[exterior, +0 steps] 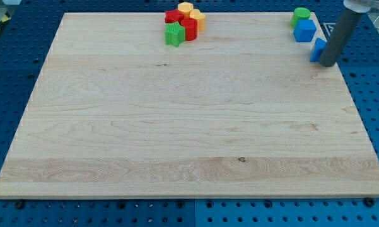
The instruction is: Nudge the blue cube right a bit
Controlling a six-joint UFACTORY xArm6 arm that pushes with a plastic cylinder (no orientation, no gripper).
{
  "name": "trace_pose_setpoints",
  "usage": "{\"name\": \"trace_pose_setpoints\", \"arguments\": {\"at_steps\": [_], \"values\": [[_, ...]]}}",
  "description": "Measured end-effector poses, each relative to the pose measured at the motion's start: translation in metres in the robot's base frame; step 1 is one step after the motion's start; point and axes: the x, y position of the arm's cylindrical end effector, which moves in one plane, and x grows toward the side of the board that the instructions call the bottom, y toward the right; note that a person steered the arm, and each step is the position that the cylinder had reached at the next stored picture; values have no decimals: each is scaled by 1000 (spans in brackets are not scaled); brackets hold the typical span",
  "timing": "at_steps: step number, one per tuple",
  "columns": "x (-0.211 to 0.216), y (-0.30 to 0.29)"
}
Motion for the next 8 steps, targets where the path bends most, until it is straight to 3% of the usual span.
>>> {"name": "trace_pose_setpoints", "arguments": {"at_steps": [1, 2, 3, 5, 6, 7, 8], "values": [[1, -6], [17, -40], [6, -103], [-100, -115], [-131, -118], [-127, -97], [-163, -97]]}}
